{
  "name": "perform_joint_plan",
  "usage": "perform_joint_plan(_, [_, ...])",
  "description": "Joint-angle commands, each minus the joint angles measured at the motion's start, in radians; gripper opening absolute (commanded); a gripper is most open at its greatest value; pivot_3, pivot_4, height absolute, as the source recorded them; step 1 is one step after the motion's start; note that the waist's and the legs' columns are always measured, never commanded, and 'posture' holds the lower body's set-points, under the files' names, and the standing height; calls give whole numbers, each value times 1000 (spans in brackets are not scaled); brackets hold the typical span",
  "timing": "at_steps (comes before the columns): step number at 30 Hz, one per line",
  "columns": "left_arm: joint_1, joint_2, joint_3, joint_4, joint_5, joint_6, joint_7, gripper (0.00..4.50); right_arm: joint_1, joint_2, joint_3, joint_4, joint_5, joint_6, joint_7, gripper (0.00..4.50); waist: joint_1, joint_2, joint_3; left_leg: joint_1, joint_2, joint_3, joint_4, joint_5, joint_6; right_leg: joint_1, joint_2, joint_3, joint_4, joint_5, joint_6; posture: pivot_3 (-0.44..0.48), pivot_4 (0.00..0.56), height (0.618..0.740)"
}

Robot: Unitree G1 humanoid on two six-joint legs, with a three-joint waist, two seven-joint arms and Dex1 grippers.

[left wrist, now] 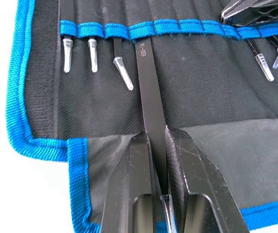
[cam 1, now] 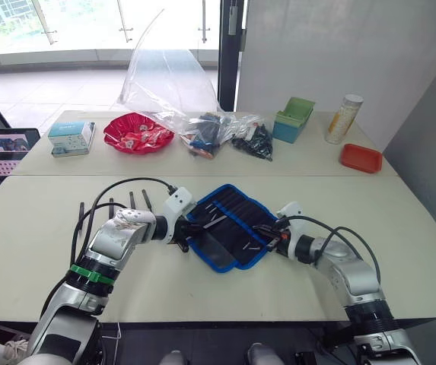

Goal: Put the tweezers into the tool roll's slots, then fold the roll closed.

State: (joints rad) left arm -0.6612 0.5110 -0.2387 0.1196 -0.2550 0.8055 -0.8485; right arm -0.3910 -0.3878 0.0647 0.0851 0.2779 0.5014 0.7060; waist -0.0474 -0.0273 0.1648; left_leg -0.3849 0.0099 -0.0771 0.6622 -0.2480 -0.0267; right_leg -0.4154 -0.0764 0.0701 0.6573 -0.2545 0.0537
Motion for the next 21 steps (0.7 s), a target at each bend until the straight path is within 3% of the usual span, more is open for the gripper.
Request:
perform_joint_plan(1, [-43,-37,-6,24,14,-33,6,0,28,11,33,29,-15,19,4,18,1,0,0,1,0,0,0,0,0,1,0,0,0,0,0,0,150,738])
perform_joint_plan(6, [-72,-73,-16,85,47,-74,8,0,30,13,37,31,-18,19,5,18,0,0,0,4,0,0,0,0,0,5,0,0,-1,0,0,0,150,738])
perform_joint_plan(21, [-310,-302,-35,703,215,-473,18,0,90,-12,89,-55,-31,62,40,18,13,0,-2,14,-1,-2,0,0,1,22,0,-2,-11,-1,1,0,150,738])
